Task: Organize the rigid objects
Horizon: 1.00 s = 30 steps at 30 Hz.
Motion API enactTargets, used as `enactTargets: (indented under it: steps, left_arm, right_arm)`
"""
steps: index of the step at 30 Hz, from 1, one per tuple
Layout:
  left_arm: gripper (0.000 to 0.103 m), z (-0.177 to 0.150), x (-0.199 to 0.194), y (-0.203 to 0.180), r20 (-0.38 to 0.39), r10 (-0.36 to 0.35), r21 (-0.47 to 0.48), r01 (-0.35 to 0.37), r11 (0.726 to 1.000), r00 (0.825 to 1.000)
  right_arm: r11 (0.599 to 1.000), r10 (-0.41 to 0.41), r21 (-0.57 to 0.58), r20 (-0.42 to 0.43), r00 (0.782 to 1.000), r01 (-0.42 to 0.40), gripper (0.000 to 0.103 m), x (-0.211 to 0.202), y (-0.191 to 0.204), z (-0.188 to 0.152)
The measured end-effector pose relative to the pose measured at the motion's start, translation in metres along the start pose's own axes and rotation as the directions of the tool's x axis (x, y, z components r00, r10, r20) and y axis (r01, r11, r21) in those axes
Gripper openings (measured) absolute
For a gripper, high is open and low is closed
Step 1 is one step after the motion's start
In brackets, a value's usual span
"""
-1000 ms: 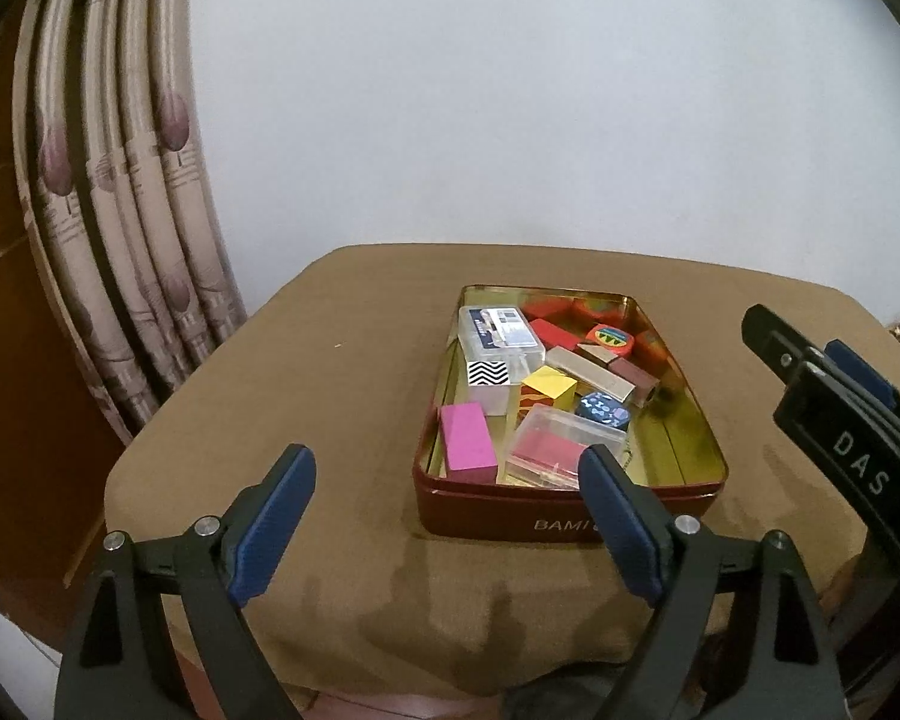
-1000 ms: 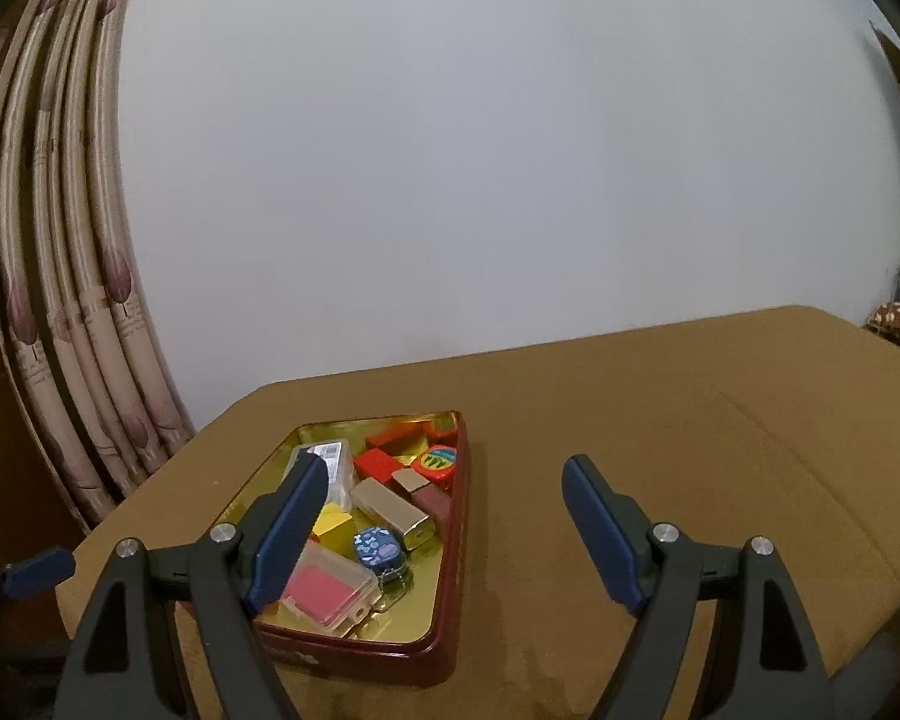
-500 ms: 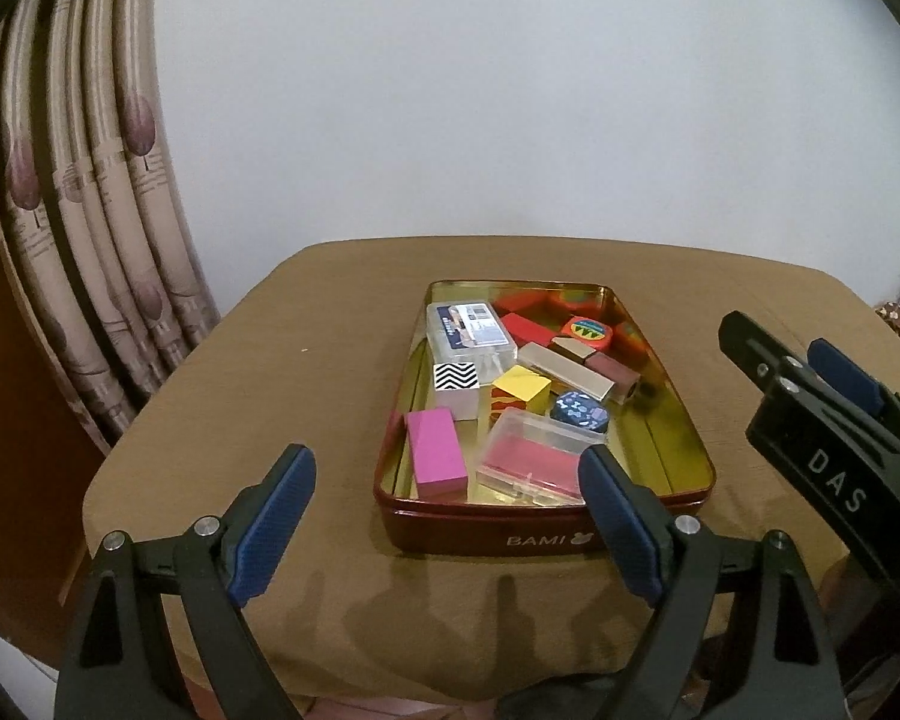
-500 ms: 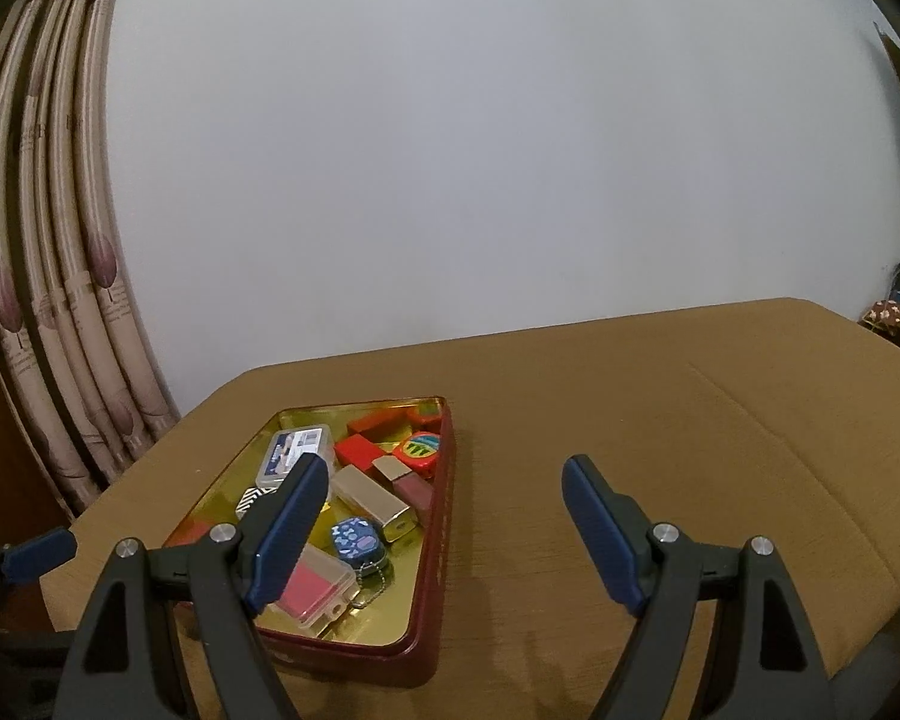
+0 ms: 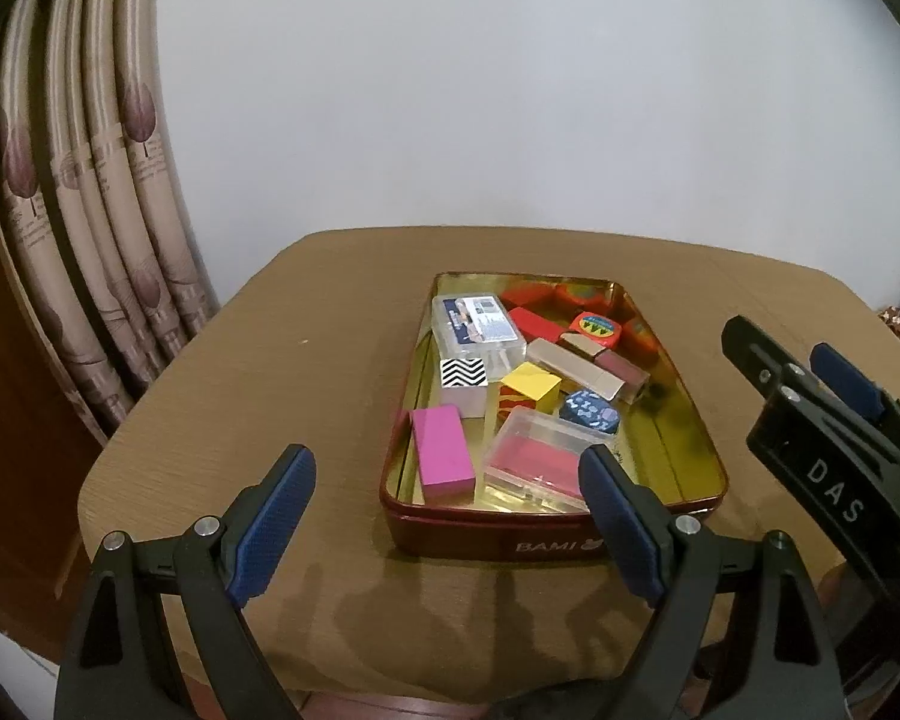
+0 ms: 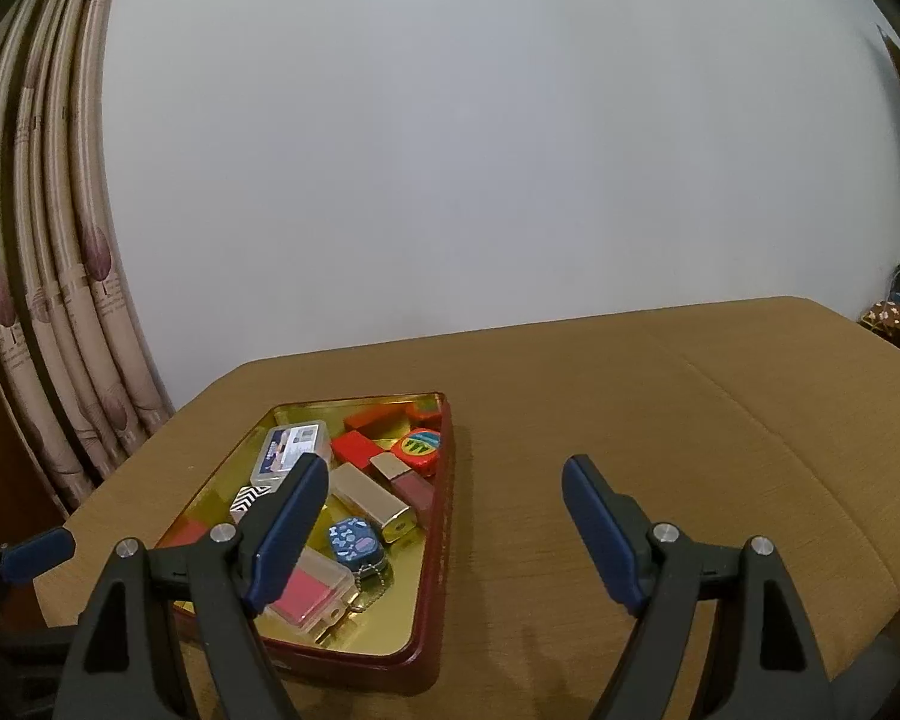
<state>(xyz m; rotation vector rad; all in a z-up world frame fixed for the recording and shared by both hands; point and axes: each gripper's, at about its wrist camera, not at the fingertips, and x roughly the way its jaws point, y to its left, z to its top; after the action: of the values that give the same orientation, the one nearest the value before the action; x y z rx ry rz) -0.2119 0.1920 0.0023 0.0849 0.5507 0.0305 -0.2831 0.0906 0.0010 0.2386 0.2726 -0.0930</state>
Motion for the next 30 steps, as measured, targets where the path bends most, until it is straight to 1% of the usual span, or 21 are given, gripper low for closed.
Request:
enactTargets:
  steps: [14, 20, 25, 30]
  left_arm:
    - [0.087, -0.001, 0.003, 0.003, -0.005, -0.014, 0.022, 0.014, 1.000, 1.000]
    - [0.087, -0.002, 0.003, 0.003, 0.016, -0.014, 0.030, 0.014, 0.999, 1.000]
    - [0.087, -0.001, 0.004, 0.006, 0.028, -0.060, 0.016, 0.059, 0.998, 0.998]
    - [0.086, 0.000, 0.001, 0.005, 0.045, -0.062, 0.017, 0.062, 0.998, 0.997]
  right_arm:
    - [1.000, -0.001, -0.021, -0.001, 1.000, 0.001, 0.083, 0.007, 0.014, -0.001]
    - [1.000, -0.002, -0.024, -0.009, 1.000, 0.001, 0.083, 0.008, 0.017, -0.001]
    - [1.000, 0.001, -0.020, -0.018, 1.000, -0.001, 0.083, 0.007, 0.016, -0.001]
    - [1.000, 0.000, -0.024, -0.009, 1.000, 0.000, 0.083, 0.006, 0.016, 0.002]
